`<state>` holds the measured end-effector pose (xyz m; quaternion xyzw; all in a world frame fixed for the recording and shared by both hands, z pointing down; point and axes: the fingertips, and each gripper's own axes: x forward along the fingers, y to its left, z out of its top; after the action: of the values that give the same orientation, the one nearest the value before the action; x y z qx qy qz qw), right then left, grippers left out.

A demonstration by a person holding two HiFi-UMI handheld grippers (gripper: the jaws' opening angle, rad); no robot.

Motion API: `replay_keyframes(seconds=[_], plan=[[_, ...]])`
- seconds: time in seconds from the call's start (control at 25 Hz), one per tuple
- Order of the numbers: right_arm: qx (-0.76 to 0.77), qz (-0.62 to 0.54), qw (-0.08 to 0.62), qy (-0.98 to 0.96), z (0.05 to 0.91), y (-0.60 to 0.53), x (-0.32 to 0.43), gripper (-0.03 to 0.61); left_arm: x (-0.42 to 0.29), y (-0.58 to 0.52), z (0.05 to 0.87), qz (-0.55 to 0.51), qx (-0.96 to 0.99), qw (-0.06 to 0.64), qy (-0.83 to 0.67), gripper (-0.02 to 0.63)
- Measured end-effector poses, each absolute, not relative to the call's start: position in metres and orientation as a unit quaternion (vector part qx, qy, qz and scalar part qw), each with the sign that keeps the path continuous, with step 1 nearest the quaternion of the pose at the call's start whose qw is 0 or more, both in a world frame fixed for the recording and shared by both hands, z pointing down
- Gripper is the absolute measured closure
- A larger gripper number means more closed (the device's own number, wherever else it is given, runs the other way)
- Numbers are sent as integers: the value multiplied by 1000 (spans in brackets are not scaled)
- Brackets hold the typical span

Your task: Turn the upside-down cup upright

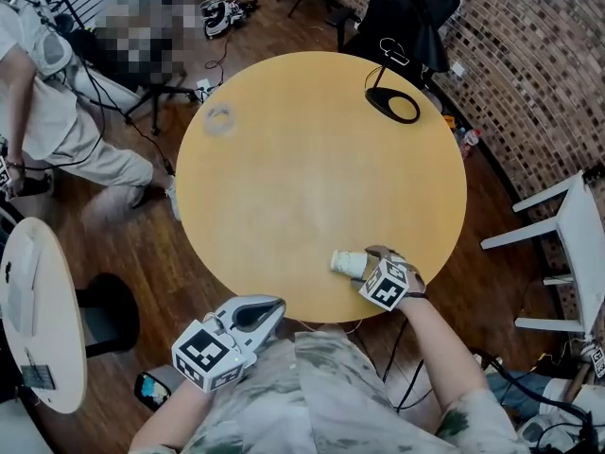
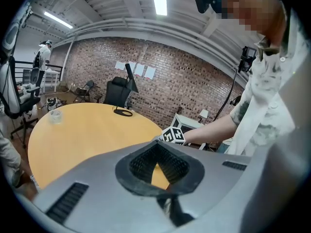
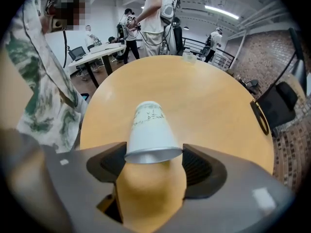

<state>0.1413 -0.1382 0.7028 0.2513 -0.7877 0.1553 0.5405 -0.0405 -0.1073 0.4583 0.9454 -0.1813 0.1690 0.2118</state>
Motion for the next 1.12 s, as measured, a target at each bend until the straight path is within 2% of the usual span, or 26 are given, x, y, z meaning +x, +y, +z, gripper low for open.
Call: replay_keyframes(seconds=[0.48, 0.72, 1.12], plan=[[234, 146, 557, -783, 708, -139, 144, 209, -40, -105, 456, 165, 941, 217, -202, 609], [231, 146, 574, -772, 701, -144, 142, 161, -48, -108, 459, 161, 940, 221, -206, 609], [173, 103, 631, -749, 690, -161, 101, 175, -55, -114, 459, 146, 941, 231, -202, 608]])
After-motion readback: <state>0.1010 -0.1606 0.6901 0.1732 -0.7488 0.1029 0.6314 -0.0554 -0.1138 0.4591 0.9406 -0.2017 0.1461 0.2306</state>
